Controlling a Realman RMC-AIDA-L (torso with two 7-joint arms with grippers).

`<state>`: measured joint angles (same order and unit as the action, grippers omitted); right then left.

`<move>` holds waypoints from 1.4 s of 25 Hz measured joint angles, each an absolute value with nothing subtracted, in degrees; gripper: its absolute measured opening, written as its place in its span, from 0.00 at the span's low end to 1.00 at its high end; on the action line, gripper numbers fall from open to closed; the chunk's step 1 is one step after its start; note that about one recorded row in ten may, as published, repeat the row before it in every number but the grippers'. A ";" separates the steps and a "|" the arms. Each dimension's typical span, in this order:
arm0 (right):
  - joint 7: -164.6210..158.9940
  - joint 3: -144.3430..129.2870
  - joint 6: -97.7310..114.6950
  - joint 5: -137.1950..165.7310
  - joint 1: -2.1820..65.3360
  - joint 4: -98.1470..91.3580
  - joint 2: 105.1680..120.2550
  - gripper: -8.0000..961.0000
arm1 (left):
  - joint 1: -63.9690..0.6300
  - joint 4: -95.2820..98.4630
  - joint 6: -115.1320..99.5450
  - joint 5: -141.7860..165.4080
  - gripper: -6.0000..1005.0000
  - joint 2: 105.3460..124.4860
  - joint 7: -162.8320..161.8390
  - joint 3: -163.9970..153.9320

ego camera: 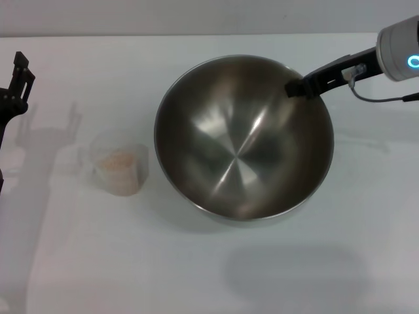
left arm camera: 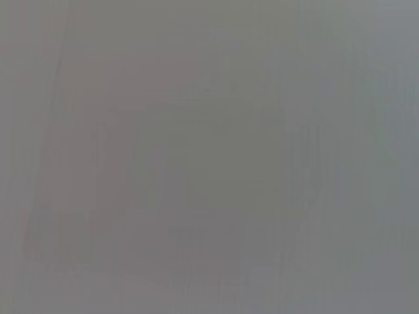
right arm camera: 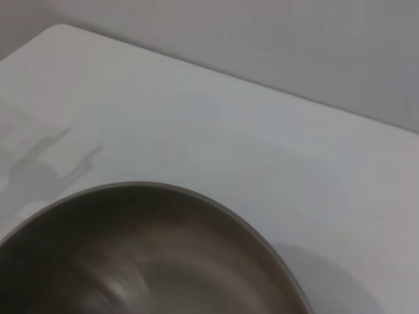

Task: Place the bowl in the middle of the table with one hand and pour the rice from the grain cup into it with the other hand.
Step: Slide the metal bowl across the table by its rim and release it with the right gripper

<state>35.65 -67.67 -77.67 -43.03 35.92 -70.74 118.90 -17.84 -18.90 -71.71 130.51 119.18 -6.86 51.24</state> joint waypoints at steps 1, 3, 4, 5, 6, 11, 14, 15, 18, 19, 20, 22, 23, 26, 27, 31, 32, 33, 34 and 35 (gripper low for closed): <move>35.76 -67.67 -77.40 -43.14 36.09 -70.06 118.91 0.03 | -18.02 -18.80 -71.71 130.52 0.69 119.18 -6.86 51.24; 36.24 -67.65 -76.89 -43.57 36.55 -68.38 118.91 0.03 | -18.18 -18.69 -71.71 130.52 0.69 119.18 -6.86 51.24; 36.61 -67.64 -76.62 -44.01 36.79 -67.50 118.92 0.03 | -18.27 -18.64 -71.71 130.52 0.69 119.18 -6.86 51.24; 36.99 -67.64 -76.34 -44.45 37.11 -66.43 118.92 0.03 | -18.34 -18.63 -71.71 130.52 0.69 119.18 -6.86 51.24; 37.17 -67.64 -76.14 -44.69 37.31 -65.67 118.92 0.03 | -18.42 -18.63 -71.71 130.52 0.69 119.18 -6.86 51.24; 37.31 -67.66 -75.17 -44.81 38.97 -61.30 118.89 0.03 | -18.81 -18.49 -71.68 130.52 0.69 119.18 -6.86 51.24; 37.32 -67.67 -75.08 -44.34 39.72 -59.68 118.80 0.03 | -18.92 -18.45 -71.62 130.51 0.69 119.18 -6.86 51.24; 37.32 -67.67 -74.94 -44.02 39.84 -59.32 118.79 0.03 | -18.94 -18.46 -71.62 130.52 0.69 119.18 -6.86 51.24; 37.21 -67.67 -74.17 -43.15 40.00 -58.62 118.83 0.03 | -18.98 -18.45 -71.61 130.51 0.69 119.18 -6.86 51.24; 37.19 -67.67 -73.89 -43.00 40.03 -58.38 118.85 0.03 | -19.00 -18.47 -71.59 130.51 0.68 119.17 -6.86 51.24; 37.19 -67.67 -73.73 -42.96 40.03 -58.17 118.85 0.03 | -19.00 -18.50 -71.58 130.51 0.68 119.18 -6.86 51.24; 37.17 -67.67 -73.37 -42.92 40.05 -57.85 118.85 0.03 | -19.00 -18.51 -71.58 130.52 0.68 119.18 -6.86 51.24; 37.07 -67.67 -73.06 -42.88 40.06 -57.68 118.85 0.03 | -19.00 -18.51 -71.58 130.52 0.68 119.18 -6.86 51.24; 36.76 -67.67 -72.14 -42.68 40.22 -57.03 118.85 0.03 | -19.00 -18.51 -71.54 130.51 0.68 119.18 -6.86 51.24; 36.75 -67.67 -71.92 -42.64 40.40 -56.71 118.84 0.03 | -18.97 -18.54 -71.54 130.52 0.68 119.18 -6.86 51.24; 36.75 -67.66 -71.62 -42.56 41.54 -55.35 118.83 0.03 | -18.91 -18.62 -71.54 130.51 0.68 119.18 -6.86 51.24; 36.80 -67.66 -71.60 -42.56 41.87 -55.10 118.82 0.03 | -18.88 -18.63 -71.53 130.51 0.68 119.18 -6.86 51.24; 36.90 -67.67 -71.60 -42.55 42.17 -54.79 118.82 0.03 | -18.85 -18.67 -71.54 130.51 0.68 119.18 -6.86 51.24; 36.97 -67.76 -71.60 -42.53 42.46 -54.56 118.82 0.05 | -18.84 -18.70 -71.53 130.51 0.68 119.18 -6.86 51.24; 37.05 -67.94 -71.61 -42.51 42.64 -54.39 118.82 0.08 | -18.83 -18.70 -71.54 130.51 0.68 119.18 -6.86 51.24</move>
